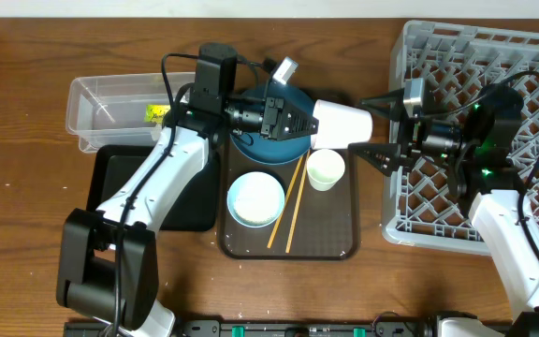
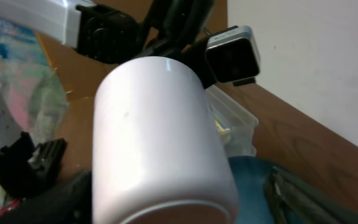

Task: Sort waste into correct bins and load items into the dishwasher rack
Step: 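Hand the pink cup from the left gripper to the right gripper, then place the pink cup into the dish rack with the right gripper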

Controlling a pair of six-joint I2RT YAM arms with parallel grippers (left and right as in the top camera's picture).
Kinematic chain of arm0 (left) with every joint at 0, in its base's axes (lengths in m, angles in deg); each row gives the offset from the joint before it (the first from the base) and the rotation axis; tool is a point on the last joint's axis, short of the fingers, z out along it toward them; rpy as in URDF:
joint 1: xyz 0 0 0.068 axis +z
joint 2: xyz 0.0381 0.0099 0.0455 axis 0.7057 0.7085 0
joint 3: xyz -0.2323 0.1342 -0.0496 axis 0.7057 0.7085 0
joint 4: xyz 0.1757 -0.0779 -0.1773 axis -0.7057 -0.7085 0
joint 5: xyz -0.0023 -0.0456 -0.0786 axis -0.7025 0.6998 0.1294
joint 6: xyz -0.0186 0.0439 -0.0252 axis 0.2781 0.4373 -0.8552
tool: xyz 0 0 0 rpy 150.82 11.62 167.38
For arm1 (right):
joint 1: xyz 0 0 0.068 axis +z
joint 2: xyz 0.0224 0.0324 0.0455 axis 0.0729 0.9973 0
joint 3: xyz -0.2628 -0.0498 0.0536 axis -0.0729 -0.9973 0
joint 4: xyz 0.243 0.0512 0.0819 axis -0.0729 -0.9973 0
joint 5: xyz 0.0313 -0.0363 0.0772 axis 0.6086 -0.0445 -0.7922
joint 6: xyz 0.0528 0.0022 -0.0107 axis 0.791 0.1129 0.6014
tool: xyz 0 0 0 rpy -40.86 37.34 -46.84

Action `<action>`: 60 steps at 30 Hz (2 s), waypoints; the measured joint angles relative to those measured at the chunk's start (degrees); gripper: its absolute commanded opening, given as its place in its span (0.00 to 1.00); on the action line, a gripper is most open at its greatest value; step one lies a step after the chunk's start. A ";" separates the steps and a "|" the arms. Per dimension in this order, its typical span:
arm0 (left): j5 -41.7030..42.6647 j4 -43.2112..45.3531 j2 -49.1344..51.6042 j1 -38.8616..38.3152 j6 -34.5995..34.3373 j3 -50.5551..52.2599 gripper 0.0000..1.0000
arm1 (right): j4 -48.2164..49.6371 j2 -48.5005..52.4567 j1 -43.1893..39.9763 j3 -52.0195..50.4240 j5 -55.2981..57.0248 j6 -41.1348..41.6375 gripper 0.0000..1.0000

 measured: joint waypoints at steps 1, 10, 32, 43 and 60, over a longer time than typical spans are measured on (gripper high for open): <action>-0.13 0.00 0.00 -0.04 0.00 0.00 0.06 | 0.02 0.00 0.15 0.00 -0.22 0.11 0.74; -0.37 -0.02 0.00 -0.09 -0.39 0.00 0.11 | 0.02 0.00 1.55 0.00 -0.85 0.48 0.58; -38.88 -27.69 -0.28 0.81 11.45 -0.15 0.37 | -18.27 0.00 -2.95 0.04 26.18 8.35 0.01; -67.65 -36.79 -15.65 1.55 15.96 -0.07 0.37 | -48.30 -5.62 -10.95 12.87 58.47 9.51 0.01; -74.34 -37.81 -17.51 1.55 16.83 -0.07 0.37 | -60.54 4.61 -35.69 20.96 82.88 12.50 0.01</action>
